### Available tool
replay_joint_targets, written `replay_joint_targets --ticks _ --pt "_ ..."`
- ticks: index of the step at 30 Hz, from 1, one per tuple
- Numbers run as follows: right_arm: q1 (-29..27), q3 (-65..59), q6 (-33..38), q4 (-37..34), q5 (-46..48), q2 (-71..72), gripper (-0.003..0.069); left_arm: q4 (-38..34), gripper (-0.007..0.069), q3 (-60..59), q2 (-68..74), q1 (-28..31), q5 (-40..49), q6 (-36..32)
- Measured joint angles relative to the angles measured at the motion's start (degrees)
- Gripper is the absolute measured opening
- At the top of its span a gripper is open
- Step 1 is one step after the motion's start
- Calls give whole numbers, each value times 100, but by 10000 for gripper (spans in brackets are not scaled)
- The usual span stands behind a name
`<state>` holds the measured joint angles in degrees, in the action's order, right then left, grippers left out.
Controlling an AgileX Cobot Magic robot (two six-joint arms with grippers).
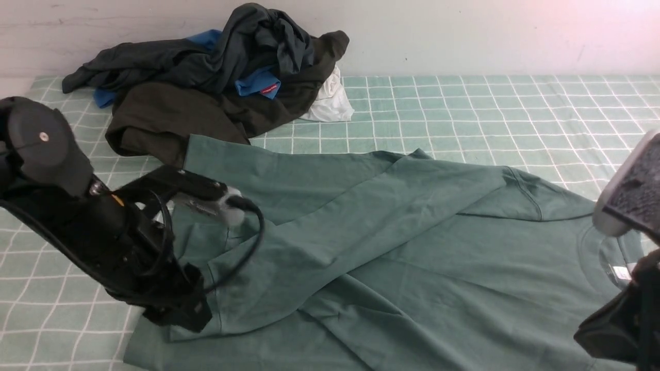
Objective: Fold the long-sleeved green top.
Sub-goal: Use the left arm to drag and drop the cuff onto the cuff closest to the left arm, then use both arms simultaneously to clamp the lower edge of the clothing fabric
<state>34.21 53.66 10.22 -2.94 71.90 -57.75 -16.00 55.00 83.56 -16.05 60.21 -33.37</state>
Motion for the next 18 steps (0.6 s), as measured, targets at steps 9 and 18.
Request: replay_joint_targets --ticks 9,18 --pt "418 -20 21 167 -6 0 44 2275 370 -533 429 -1286 -113 158" --pt "442 -25 159 219 -6 0 90 2497 367 -533 981 -1315 -816 482"
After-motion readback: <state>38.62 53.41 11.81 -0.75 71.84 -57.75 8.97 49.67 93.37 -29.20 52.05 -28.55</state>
